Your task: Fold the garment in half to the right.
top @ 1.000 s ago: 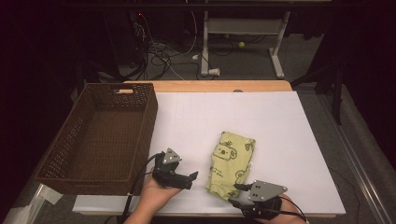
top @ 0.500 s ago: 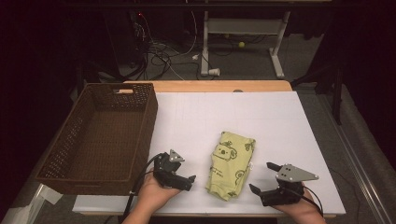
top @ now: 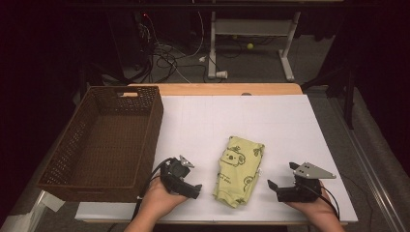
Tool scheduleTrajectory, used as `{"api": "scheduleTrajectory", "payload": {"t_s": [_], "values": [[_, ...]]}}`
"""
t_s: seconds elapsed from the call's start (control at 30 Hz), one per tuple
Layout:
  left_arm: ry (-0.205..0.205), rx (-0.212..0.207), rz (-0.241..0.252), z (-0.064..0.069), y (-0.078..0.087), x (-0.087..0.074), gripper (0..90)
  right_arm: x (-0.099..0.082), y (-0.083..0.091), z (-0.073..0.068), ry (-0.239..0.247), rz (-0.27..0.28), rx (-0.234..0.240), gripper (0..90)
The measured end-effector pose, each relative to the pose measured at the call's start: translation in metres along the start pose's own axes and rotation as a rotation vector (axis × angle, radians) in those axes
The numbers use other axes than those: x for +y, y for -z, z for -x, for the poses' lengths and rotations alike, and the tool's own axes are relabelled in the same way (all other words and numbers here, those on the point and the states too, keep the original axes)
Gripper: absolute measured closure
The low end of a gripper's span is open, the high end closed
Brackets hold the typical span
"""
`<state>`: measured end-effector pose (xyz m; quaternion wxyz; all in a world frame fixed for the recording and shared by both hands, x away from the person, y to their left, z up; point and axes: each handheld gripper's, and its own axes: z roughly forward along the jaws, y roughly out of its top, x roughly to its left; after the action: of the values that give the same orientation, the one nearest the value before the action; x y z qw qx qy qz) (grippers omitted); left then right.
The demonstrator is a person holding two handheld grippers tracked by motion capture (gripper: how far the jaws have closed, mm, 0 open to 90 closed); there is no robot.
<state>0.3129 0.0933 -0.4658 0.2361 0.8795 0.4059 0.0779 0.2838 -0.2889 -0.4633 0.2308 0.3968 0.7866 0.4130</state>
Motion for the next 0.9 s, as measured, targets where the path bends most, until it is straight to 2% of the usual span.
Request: {"api": "scheduleTrajectory", "payload": {"t_s": [0.2,0.33,0.57,0.9], "values": [[-0.017,-0.007,-0.059,0.001,0.001,0.006,0.0,0.006,0.000,0.009,0.015,-0.007,-0.024,0.5],[-0.038,-0.017,-0.112,0.002,0.001,0.011,0.0,0.002,0.005,0.011,-0.013,0.033,-0.020,0.5],[-0.082,-0.032,-0.196,0.004,0.000,0.020,0.0,-0.004,0.011,0.016,-0.034,0.044,-0.026,0.5],[-0.129,-0.045,-0.328,0.007,-0.002,0.034,0.0,-0.005,0.011,0.013,-0.026,0.046,-0.020,0.5]]}}
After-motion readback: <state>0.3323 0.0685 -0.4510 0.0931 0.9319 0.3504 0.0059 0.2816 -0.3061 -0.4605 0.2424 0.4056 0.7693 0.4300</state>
